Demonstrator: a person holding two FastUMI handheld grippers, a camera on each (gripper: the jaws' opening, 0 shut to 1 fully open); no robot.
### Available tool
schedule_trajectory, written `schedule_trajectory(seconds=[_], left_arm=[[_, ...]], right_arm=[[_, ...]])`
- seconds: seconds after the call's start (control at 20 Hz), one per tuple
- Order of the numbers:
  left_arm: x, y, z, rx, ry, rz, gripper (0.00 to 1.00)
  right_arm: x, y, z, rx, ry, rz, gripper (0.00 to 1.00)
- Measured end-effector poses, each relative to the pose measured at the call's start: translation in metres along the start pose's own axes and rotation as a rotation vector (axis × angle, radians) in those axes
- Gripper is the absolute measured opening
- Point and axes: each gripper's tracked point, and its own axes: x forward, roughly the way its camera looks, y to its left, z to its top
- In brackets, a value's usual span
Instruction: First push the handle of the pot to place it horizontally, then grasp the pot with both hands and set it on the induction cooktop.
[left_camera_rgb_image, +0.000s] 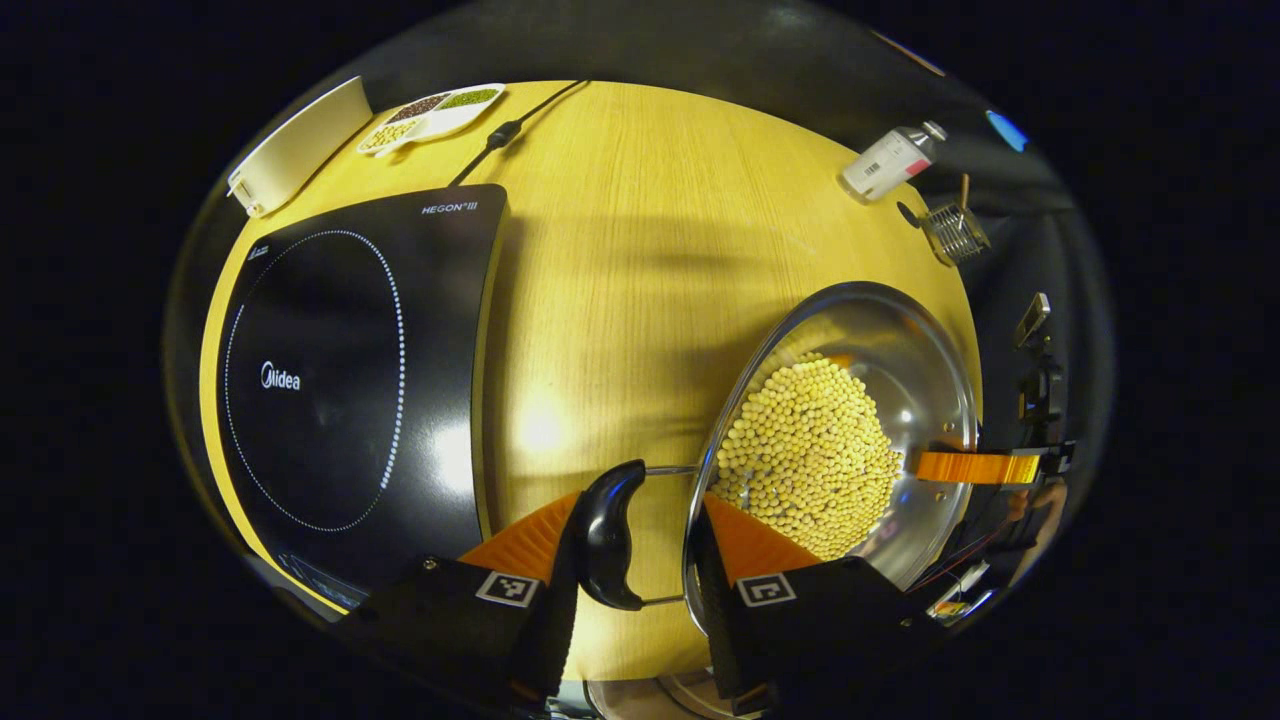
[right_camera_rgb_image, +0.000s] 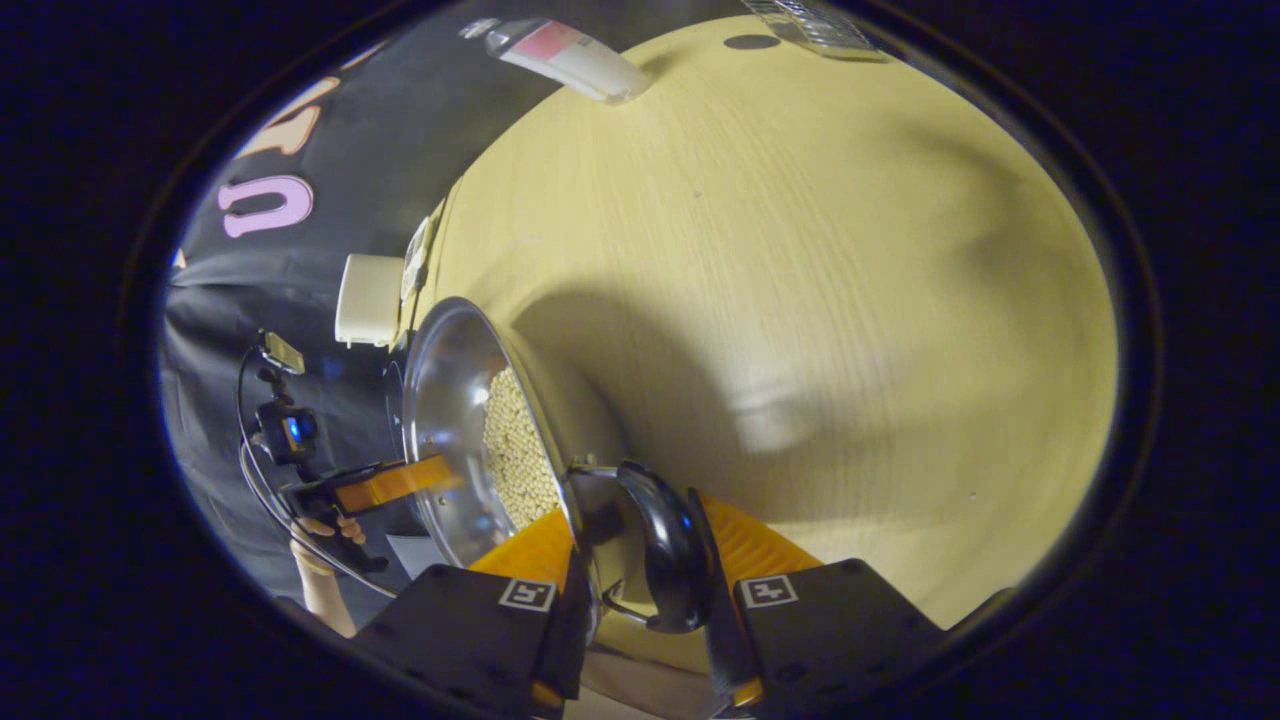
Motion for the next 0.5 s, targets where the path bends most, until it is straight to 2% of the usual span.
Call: schedule_trajectory(seconds=[0.3,0.35,0.45,0.5], left_arm=[[-0.025,-0.006,-0.018,-0.006,0.007,-0.005,0.57],[-0.030,-0.006,-0.021,-0.006,0.009,-0.002,0.57],[-0.038,-0.004,-0.027,-0.003,0.008,0.005,0.57],[-0.043,-0.002,-0.029,0.000,0.005,0.007,0.57]], right_arm=[[0.007,0.003,0.007,-0.013,-0.020,0.004,0.52],[0.009,0.002,0.004,-0.012,-0.016,0.007,0.46],[0.010,0.001,0.004,-0.010,-0.007,0.014,0.46],[0.008,0.003,0.001,-0.011,-0.004,0.019,0.52]])
